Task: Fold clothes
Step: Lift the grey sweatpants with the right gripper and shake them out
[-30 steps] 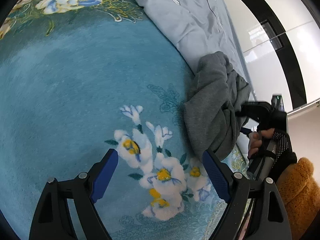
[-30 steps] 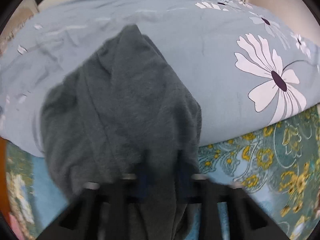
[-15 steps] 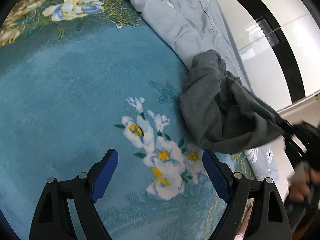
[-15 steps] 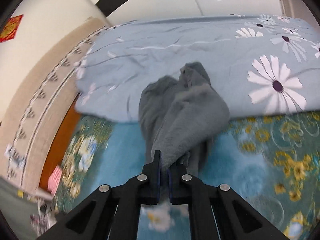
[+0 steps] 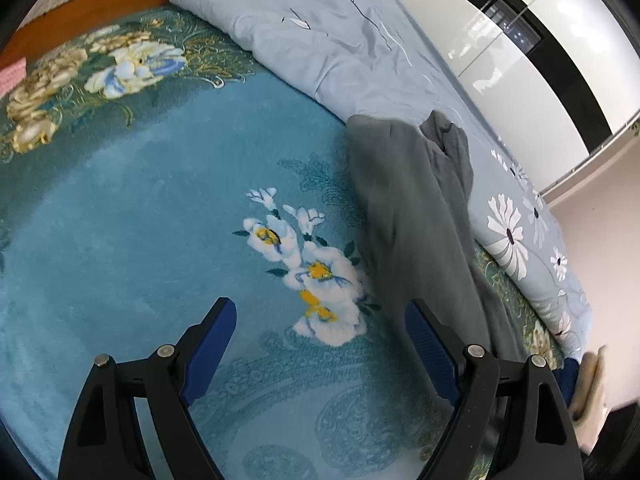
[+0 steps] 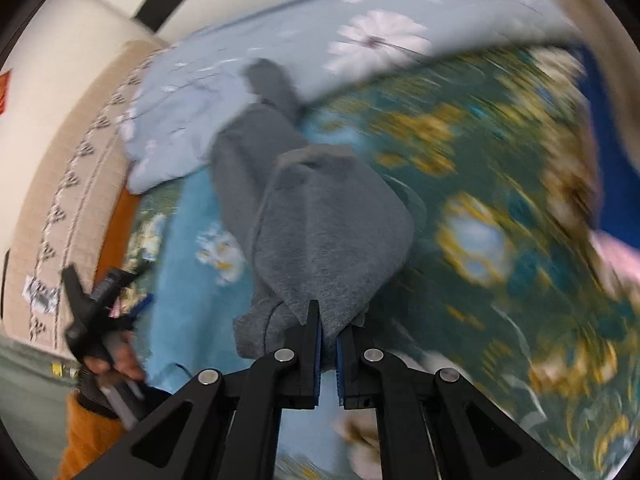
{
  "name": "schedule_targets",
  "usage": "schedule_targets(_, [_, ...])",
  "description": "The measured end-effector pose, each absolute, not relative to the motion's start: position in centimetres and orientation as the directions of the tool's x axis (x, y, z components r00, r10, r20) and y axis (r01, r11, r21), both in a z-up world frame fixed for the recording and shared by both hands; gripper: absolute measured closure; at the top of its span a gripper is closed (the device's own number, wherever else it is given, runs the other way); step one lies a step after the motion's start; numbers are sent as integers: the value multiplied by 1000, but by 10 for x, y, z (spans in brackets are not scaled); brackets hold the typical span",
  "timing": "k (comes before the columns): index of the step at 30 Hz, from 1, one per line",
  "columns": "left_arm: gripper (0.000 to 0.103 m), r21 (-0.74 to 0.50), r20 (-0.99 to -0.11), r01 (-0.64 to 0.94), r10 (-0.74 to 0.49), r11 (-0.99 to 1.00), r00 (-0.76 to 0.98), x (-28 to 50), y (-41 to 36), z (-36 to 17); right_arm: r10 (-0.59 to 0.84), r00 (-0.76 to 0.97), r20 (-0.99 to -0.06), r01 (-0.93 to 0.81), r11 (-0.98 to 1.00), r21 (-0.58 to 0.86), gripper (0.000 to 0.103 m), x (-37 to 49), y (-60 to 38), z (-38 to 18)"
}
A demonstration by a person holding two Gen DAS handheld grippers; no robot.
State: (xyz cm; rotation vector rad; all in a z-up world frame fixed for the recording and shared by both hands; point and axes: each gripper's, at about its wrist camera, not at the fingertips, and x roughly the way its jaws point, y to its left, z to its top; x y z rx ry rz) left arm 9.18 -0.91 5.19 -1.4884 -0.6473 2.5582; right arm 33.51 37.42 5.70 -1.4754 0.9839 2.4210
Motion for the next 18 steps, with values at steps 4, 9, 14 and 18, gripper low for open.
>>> schedule_targets(4, [16,-381,-817,115,275,-917,-507,100,-8,58,-184,-466,-865,-525,-730,438,97,383,404,33])
schedule_targets(9, [16,-342,-827,92,253,-935,-503,107,-1,65,-141,-418,-897,-645,-650,403,98,414,442,3])
schedule_targets(14, [16,-285,-847,56,224,-957,-482,107,12,65,-168,-404,-899,-620,-673,404,94,409,448,-3])
schedule_targets(18, [16,-264,-870,72,205,-962,-449,105,15,57,-167,-382,-909,-585,-718,378,61,406,447,11])
